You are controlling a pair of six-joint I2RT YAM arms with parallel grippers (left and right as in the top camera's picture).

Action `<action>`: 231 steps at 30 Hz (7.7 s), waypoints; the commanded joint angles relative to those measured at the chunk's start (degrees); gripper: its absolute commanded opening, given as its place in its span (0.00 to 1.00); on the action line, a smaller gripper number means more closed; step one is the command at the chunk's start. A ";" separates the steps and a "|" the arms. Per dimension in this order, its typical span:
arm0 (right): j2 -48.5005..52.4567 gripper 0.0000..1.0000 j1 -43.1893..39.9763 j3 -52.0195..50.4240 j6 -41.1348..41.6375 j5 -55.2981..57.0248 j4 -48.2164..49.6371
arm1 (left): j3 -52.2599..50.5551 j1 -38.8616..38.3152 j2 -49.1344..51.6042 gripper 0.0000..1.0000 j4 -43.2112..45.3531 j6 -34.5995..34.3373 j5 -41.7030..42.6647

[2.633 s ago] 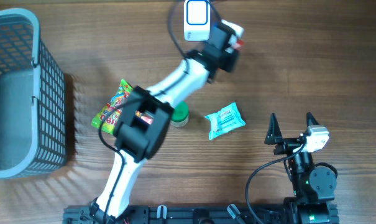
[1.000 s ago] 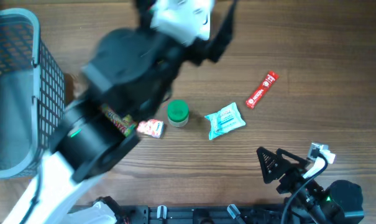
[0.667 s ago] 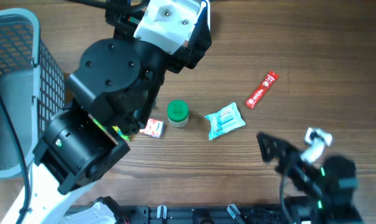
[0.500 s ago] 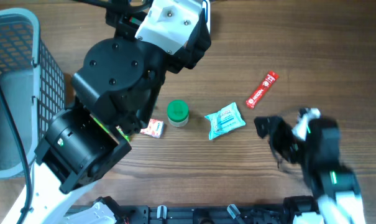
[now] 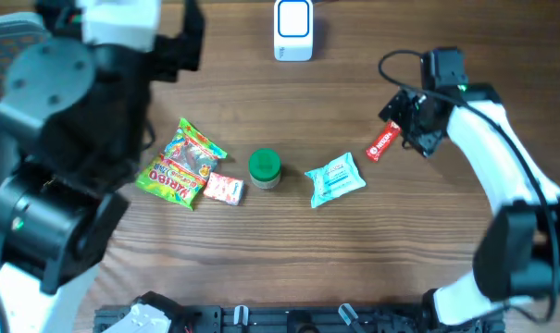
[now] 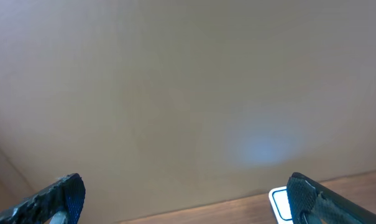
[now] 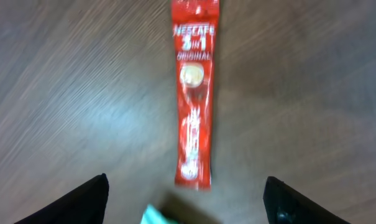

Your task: Scan the item barcode

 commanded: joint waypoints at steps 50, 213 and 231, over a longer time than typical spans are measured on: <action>7.39 0.05 -37.11 1.36 -18.91 21.84 16.22 | -21.86 26.64 -37.64 1.00 9.55 -9.53 20.24; -7.54 0.04 30.47 -4.37 -18.29 1.01 -3.50 | -42.23 29.46 -63.45 1.00 18.53 -9.14 8.22; -7.17 0.04 30.47 -21.03 -12.66 -6.12 5.99 | -42.23 29.46 -63.45 1.00 18.49 -9.11 8.22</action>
